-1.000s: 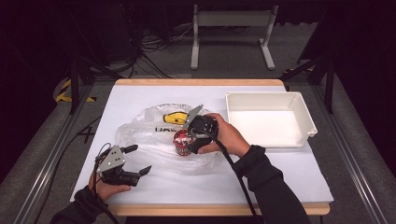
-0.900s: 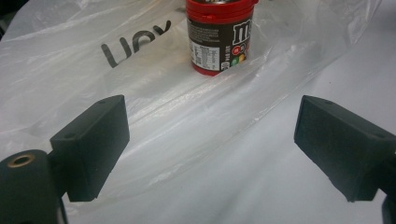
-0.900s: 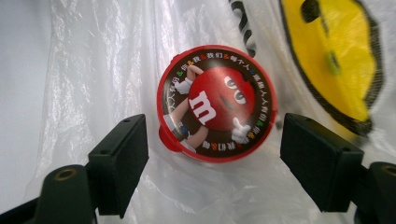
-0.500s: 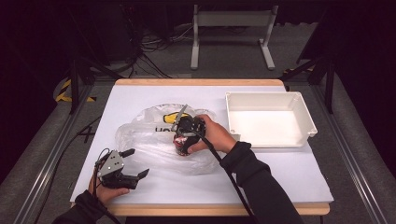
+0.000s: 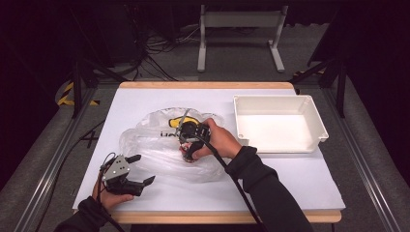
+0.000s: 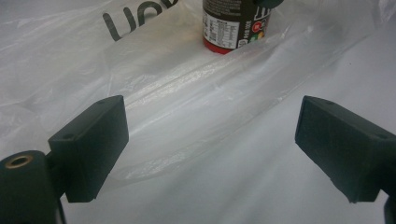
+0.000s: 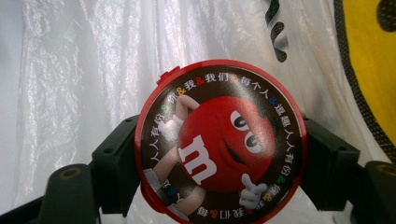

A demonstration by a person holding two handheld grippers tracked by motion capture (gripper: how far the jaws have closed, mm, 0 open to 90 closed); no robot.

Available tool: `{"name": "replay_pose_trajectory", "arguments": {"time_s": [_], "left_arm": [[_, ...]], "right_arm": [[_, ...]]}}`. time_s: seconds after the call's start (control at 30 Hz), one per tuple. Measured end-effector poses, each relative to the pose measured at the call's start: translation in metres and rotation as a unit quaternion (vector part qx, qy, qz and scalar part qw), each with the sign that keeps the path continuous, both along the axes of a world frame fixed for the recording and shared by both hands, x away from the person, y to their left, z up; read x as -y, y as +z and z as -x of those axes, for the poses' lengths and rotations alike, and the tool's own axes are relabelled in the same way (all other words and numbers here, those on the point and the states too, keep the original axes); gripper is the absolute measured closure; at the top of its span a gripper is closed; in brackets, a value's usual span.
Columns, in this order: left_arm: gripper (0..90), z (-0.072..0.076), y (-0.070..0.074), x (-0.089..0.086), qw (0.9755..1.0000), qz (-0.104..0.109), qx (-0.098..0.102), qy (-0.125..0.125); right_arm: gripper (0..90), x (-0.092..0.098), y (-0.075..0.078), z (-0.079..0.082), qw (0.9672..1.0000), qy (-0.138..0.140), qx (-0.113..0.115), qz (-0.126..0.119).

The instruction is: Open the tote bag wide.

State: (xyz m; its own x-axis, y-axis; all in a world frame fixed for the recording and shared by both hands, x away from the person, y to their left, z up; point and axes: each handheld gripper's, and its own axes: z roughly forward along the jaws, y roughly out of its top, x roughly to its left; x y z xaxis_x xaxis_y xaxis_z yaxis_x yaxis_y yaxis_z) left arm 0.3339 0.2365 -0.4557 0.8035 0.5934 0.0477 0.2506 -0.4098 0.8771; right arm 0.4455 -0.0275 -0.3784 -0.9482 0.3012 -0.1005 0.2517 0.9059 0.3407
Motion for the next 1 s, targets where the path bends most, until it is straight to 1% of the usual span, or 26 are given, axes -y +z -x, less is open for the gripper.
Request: {"name": "replay_pose_trajectory", "arguments": {"time_s": [0.1, 0.2, 0.33, 0.43, 0.5, 0.63, 0.7, 0.77, 0.83, 1.0], "left_arm": [[10.5, -0.001, 0.000, -0.001, 1.0000, 0.004, 0.000, -0.002], [10.5, -0.001, 0.000, -0.001, 1.0000, 0.003, 0.000, -0.004], [10.6, -0.001, 0.000, -0.001, 1.0000, 0.005, 0.000, -0.004], [10.6, -0.001, 0.000, -0.001, 1.0000, 0.008, -0.002, -0.004], [10.7, -0.001, 0.000, -0.001, 1.0000, 0.008, -0.002, -0.004], [10.7, 0.000, 0.000, -0.001, 1.0000, 0.007, -0.001, -0.005], [10.7, 0.000, 0.000, -0.001, 1.0000, 0.007, 0.000, -0.004], [10.7, 0.000, 0.000, -0.001, 0.9999, 0.008, 0.001, -0.007], [10.7, 0.000, 0.000, -0.001, 1.0000, 0.005, 0.002, -0.006], [10.8, 0.000, 0.000, -0.002, 0.9999, 0.008, 0.002, -0.006]], "right_arm": [[26.0, -0.002, 0.002, 0.003, 0.9999, 0.002, 0.006, 0.015], [26.0, -0.003, 0.005, 0.005, 0.9997, 0.007, 0.009, 0.020], [26.0, -0.003, 0.007, 0.006, 0.9997, 0.012, 0.010, 0.016], [26.0, -0.002, 0.008, 0.007, 0.9997, 0.010, 0.013, 0.019], [26.0, -0.002, 0.008, 0.007, 0.9997, 0.009, 0.013, 0.016], [26.0, 0.001, 0.013, 0.009, 0.9997, 0.009, 0.019, 0.014], [26.0, 0.001, 0.014, 0.008, 0.9996, 0.010, 0.021, 0.016], [26.0, 0.002, 0.015, 0.008, 0.9994, 0.007, 0.022, 0.024], [26.0, 0.002, 0.017, 0.007, 0.9994, 0.006, 0.024, 0.025], [26.0, 0.002, 0.022, 0.008, 0.9995, 0.009, 0.025, 0.018]]}}
